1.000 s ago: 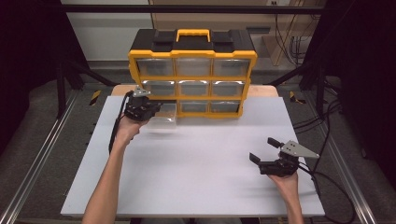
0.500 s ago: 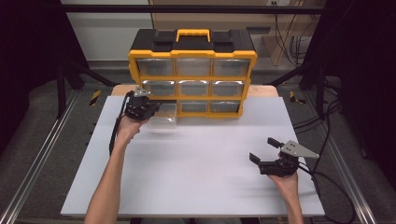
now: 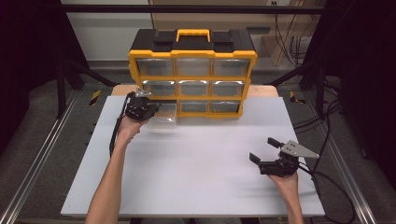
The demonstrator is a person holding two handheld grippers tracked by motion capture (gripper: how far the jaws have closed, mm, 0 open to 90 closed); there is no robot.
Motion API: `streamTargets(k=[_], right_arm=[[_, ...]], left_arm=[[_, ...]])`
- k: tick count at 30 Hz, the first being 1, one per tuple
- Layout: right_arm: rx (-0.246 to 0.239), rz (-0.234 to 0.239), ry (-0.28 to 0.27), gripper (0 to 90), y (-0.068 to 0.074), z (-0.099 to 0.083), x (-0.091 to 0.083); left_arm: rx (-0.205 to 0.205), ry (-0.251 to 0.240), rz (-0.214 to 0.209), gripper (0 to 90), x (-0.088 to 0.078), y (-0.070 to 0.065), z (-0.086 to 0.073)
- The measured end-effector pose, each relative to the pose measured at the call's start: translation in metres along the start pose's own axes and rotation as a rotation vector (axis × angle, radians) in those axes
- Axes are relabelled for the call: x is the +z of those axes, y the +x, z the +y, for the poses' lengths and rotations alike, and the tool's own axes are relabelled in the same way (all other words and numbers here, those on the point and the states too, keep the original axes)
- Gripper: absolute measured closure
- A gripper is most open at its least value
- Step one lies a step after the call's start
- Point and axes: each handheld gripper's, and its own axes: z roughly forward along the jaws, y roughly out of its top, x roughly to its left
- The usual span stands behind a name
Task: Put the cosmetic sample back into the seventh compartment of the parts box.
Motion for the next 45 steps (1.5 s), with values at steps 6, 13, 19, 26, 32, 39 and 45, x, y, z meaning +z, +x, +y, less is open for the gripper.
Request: streamTargets(k=[6,13,19,26,32,39,45], right_arm=[[0.002,-0.001,0.002,0.4,0.000,0.000,0.000],[0.006,0.001,0.005,0.4,0.000,0.000,0.000],[0.000,0.000,0.000,0.4,0.000,0.000,0.000],[0.000,-0.001,0.000,0.4,0.000,0.000,0.000],[0.001,-0.002,0.000,0.4,0.000,0.000,0.000],[0.002,0.000,-0.002,0.4,0.000,0.000,0.000],[-0.001,0.000,-0.001,0.5,0.000,0.000,0.000]], left_arm=[[-0.009,0.013,0.007,79.5,0.003,0.002,-0.003],[-0.005,0.036,0.014,79.5,0.007,0.003,-0.006],[-0.003,0.059,0.019,79.5,0.011,0.004,-0.008],[-0.004,0.077,0.030,79.6,0.015,0.004,-0.010],[0.007,0.090,0.040,79.5,0.018,0.002,-0.010],[0.003,0.090,0.052,79.1,0.020,0.001,-0.009],[-0.009,0.073,0.044,75.2,0.017,0.003,-0.009]])
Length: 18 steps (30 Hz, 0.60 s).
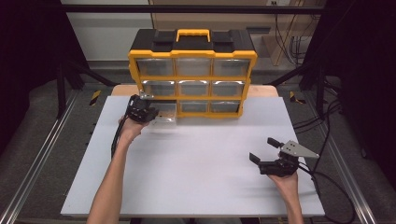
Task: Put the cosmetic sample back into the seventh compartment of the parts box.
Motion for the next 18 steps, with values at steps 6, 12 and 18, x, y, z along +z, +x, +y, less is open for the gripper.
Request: streamTargets(k=[6,12,18], right_arm=[[0.006,0.001,0.005,0.4,0.000,0.000,0.000],[0.001,0.000,-0.001,0.4,0.000,0.000,0.000],[0.007,0.003,0.006,0.4,0.001,0.000,0.000]], left_arm=[[-0.013,-0.042,-0.001,65.4,-0.009,-0.001,0.002],[-0.037,-0.093,-0.012,51.7,-0.024,-0.001,0.003],[-0.055,-0.154,-0.035,43.2,-0.039,-0.003,0.001]])
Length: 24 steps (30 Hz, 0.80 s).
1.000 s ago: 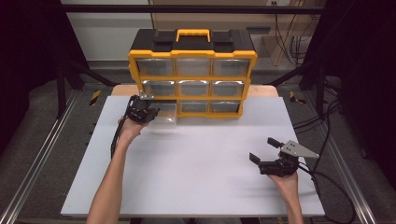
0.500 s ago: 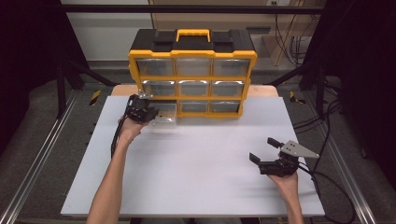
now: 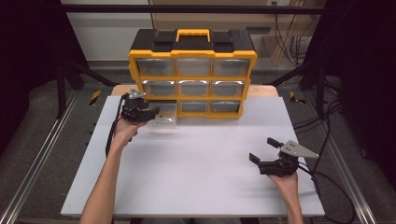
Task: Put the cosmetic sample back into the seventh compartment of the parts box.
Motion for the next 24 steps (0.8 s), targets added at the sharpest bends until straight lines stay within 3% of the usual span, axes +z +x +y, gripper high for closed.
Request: streamTargets(k=[11,24], right_arm=[[0.002,0.001,-0.002,0.5,0.000,0.000,0.000],[-0.002,0.000,-0.009,0.4,-0.001,0.000,-0.001]], left_arm=[[-0.015,-0.049,-0.040,27.8,-0.021,-0.007,-0.009],[0.007,-0.111,-0.089,11.9,-0.039,-0.024,-0.025]])
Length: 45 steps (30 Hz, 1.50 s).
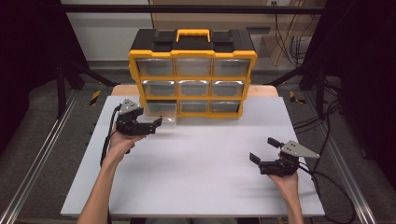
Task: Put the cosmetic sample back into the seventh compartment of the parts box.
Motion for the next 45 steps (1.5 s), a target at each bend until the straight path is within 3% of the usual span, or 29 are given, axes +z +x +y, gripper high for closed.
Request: streamTargets(k=[17,26,45], right_arm=[[0.002,-0.002,-0.003,0.5,0.000,0.000,0.000],[0.000,-0.002,-0.004,0.4,0.000,0.000,-0.001],[0.010,0.002,-0.003,0.4,0.000,0.000,0.000]], left_arm=[[-0.002,-0.057,-0.017,8.1,-0.018,-0.009,-0.023],[0.020,-0.067,0.003,7.9,-0.022,-0.014,-0.032],[0.029,-0.039,-0.001,6.2,-0.010,-0.017,-0.051]])
